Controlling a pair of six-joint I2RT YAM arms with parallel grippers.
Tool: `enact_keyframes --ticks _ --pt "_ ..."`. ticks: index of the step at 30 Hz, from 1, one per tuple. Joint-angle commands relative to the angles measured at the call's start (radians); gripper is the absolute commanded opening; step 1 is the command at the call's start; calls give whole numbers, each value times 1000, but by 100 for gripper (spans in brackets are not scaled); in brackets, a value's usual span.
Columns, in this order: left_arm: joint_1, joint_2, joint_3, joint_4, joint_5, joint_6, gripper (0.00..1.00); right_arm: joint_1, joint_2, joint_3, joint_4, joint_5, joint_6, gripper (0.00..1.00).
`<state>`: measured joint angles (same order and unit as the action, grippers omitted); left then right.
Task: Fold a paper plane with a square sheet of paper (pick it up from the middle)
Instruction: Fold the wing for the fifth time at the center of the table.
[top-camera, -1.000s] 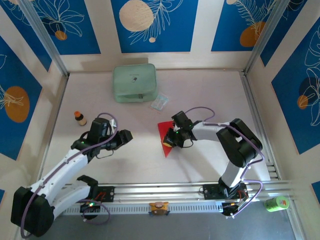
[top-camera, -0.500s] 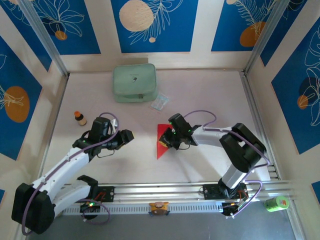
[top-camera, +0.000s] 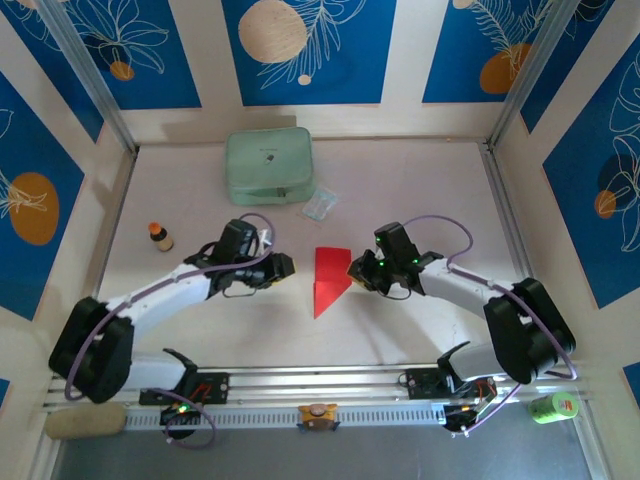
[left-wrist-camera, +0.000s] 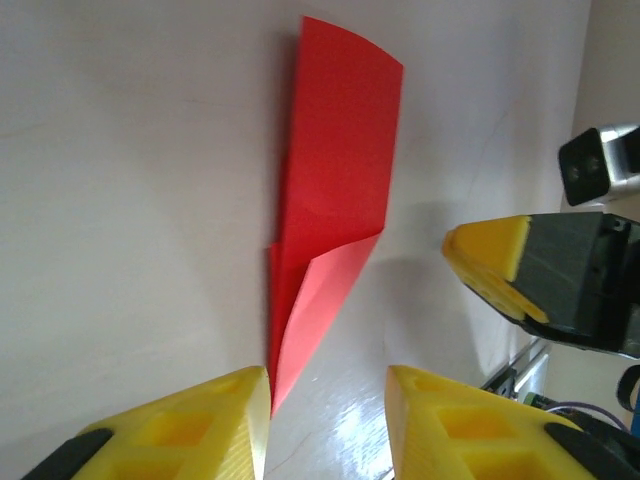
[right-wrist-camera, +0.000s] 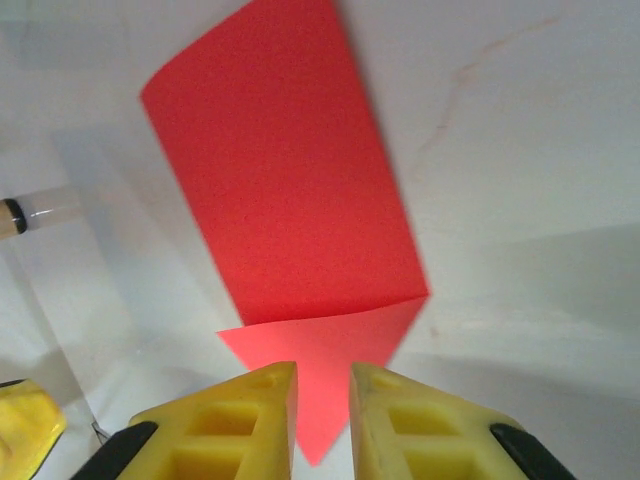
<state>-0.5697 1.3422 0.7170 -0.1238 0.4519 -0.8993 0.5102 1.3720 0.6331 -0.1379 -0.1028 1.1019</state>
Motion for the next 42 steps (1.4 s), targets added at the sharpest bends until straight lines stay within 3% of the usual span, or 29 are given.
enact_keyframes --ticks 1,6,12,15,20,31,38,42 --pt "-62 97 77 78 29 -5 34 -33 -26 -21 -38 -55 -45 22" --pt "-115 253 176 94 37 16 29 -48 -65 -78 10 -80 -36 24" --pt "-114 385 260 79 19 54 27 -55 -119 -146 39 -94 -6 25" --pt "-113 445 318 72 24 89 27 -55 -161 -185 66 -100 9 33" --pt "-105 541 385 33 38 125 21 -56 -163 -199 66 -133 1 35" --pt "-85 591 281 117 113 93 9 -52 -91 -149 84 -147 -9 39" --pt "-87 540 136 265 194 24 8 -46 -2 -131 159 -204 5 42" --pt "-87 524 102 283 185 16 8 -32 42 -115 171 -201 13 43"
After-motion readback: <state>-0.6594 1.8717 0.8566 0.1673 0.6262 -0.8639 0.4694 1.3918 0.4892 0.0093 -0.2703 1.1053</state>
